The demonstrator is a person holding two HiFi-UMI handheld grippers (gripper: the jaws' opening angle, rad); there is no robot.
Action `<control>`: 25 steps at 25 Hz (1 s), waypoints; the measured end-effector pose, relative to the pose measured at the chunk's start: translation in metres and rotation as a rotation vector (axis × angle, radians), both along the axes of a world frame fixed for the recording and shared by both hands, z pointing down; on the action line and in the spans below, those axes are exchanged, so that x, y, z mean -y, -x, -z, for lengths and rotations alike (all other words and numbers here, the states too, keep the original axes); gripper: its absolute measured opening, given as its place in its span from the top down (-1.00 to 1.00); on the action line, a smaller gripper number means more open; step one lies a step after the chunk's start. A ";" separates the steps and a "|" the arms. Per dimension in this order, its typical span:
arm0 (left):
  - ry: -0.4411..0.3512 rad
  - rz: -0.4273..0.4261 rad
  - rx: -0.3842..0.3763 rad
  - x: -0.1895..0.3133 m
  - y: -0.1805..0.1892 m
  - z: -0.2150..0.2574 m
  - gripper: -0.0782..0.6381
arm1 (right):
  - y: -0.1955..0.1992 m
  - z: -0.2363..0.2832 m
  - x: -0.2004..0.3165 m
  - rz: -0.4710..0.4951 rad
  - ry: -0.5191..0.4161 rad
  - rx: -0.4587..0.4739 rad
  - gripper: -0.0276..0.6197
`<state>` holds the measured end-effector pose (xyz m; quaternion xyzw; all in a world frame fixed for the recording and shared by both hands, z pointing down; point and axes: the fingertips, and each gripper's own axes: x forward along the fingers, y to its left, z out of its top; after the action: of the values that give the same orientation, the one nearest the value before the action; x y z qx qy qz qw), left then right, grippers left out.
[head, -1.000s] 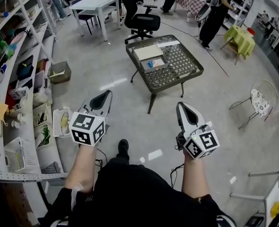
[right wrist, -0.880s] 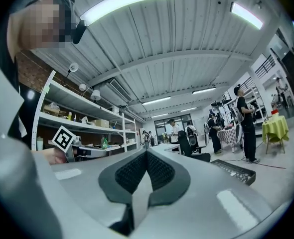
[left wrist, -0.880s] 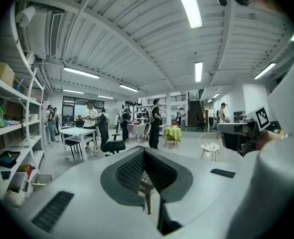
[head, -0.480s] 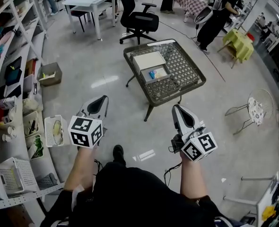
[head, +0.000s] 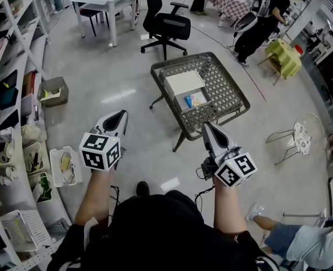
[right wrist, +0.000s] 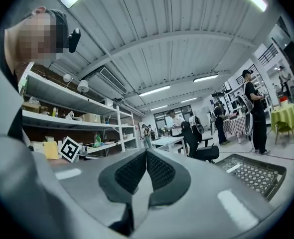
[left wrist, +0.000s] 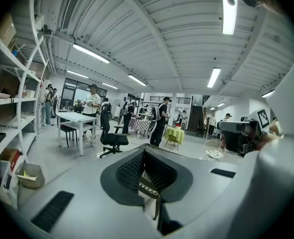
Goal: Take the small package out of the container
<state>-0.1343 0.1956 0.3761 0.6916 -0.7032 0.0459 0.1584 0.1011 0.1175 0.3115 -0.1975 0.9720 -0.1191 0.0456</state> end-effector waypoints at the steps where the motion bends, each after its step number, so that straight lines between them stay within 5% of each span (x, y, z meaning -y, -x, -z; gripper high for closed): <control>1: 0.000 -0.001 -0.003 0.002 0.005 -0.001 0.76 | 0.004 -0.003 0.004 -0.003 0.013 0.000 0.87; 15: 0.098 -0.009 -0.006 0.069 0.054 -0.035 0.76 | 0.038 -0.063 0.099 -0.038 0.152 0.014 0.87; 25: 0.172 -0.044 0.041 0.213 0.072 -0.052 0.76 | 0.056 -0.109 0.245 -0.061 0.209 -0.035 0.81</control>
<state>-0.2059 -0.0178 0.4279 0.6896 -0.6844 0.1239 0.2018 0.0454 -0.1279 0.4209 -0.2327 0.9484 -0.2149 0.0112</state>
